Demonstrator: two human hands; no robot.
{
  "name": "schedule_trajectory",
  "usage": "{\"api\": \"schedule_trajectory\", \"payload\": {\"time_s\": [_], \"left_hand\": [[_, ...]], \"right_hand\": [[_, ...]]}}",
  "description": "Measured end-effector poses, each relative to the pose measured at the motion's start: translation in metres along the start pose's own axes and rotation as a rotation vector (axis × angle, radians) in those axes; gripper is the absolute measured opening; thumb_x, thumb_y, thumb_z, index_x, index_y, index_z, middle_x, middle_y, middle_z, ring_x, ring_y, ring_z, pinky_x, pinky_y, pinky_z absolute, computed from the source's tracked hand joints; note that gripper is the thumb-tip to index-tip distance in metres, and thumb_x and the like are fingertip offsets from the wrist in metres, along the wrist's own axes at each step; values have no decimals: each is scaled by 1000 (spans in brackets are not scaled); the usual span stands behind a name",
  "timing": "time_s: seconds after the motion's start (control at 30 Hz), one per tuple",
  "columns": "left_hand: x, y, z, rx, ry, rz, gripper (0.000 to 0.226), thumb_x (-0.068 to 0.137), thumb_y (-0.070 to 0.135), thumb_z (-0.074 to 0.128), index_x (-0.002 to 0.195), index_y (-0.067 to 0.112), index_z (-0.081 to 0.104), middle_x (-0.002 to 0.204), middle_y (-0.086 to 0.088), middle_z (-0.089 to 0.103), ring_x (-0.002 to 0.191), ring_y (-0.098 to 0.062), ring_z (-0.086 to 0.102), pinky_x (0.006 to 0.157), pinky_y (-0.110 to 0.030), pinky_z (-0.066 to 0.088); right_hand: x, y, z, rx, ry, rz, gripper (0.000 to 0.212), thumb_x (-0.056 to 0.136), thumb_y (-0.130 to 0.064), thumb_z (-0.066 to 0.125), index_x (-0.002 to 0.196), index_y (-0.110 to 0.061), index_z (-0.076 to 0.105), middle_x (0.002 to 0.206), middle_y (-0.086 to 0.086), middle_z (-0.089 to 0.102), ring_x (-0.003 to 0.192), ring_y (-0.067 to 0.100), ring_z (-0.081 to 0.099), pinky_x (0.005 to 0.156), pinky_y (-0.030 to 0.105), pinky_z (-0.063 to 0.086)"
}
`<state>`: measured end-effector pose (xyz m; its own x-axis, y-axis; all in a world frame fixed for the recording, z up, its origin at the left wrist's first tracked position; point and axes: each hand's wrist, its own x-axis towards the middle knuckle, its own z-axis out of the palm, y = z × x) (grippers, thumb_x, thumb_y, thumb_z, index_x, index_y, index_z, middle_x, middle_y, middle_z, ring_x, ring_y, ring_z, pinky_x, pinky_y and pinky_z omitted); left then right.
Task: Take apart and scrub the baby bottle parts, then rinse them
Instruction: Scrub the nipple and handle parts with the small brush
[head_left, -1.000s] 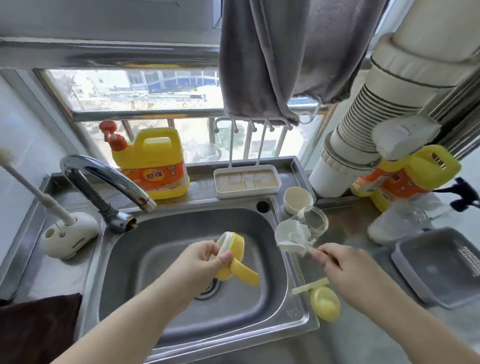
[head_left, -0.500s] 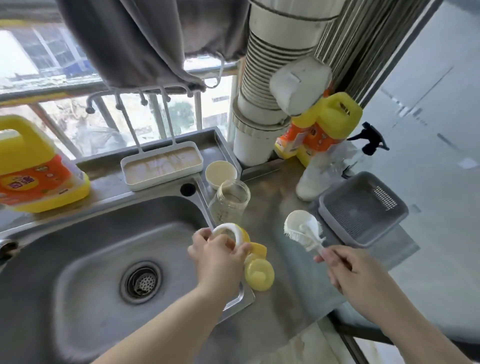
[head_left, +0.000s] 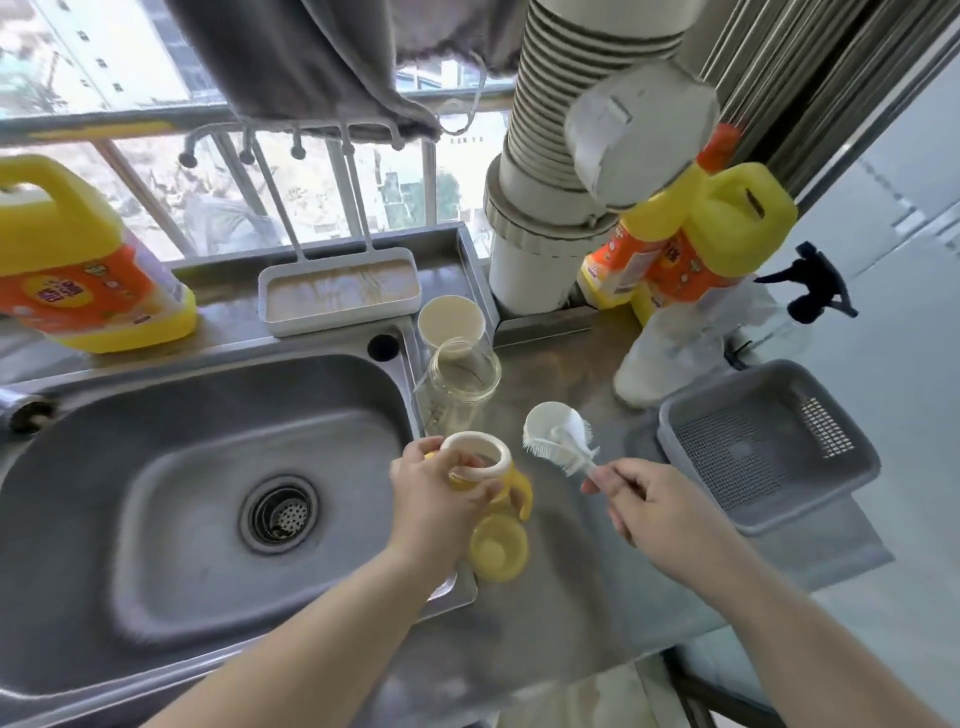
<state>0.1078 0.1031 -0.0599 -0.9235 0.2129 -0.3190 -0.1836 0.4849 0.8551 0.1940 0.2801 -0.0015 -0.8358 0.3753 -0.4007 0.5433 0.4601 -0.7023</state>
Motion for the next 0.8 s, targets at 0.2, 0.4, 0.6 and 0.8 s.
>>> {"api": "schedule_trajectory", "payload": {"time_s": [0.2, 0.4, 0.6, 0.8], "left_hand": [[2, -9, -9, -97, 6, -13, 49, 72, 18, 79, 95, 49, 50, 112, 2, 55, 100, -17, 57, 87, -28, 50], [-16, -22, -23, -9, 77, 11, 32, 76, 14, 76, 100, 22, 55, 102, -2, 56, 86, -11, 58, 73, -10, 43], [-41, -34, -18, 347, -137, 129, 36, 71, 28, 80, 102, 21, 62, 92, 8, 48, 83, -10, 47, 67, -17, 33], [-39, -38, 3, 406, -162, 280, 31, 71, 13, 78, 100, 18, 71, 87, 8, 43, 78, -15, 44, 64, -21, 32]], "right_hand": [[1, 13, 1, -29, -50, -11, 28, 95, -37, 47, 81, -21, 65, 47, -8, 52, 40, 1, 42, 46, 16, 34], [-6, 22, 2, -28, -53, -23, 27, 95, -37, 48, 83, -20, 65, 48, -7, 54, 41, 1, 43, 51, 21, 37], [-18, 22, 8, -28, -54, -43, 26, 95, -37, 47, 82, -22, 65, 48, -8, 54, 41, 1, 43, 50, 19, 38], [-31, 26, 20, -49, -59, -48, 29, 96, -34, 47, 83, -15, 64, 48, -7, 52, 40, 1, 42, 46, 11, 35]]}}
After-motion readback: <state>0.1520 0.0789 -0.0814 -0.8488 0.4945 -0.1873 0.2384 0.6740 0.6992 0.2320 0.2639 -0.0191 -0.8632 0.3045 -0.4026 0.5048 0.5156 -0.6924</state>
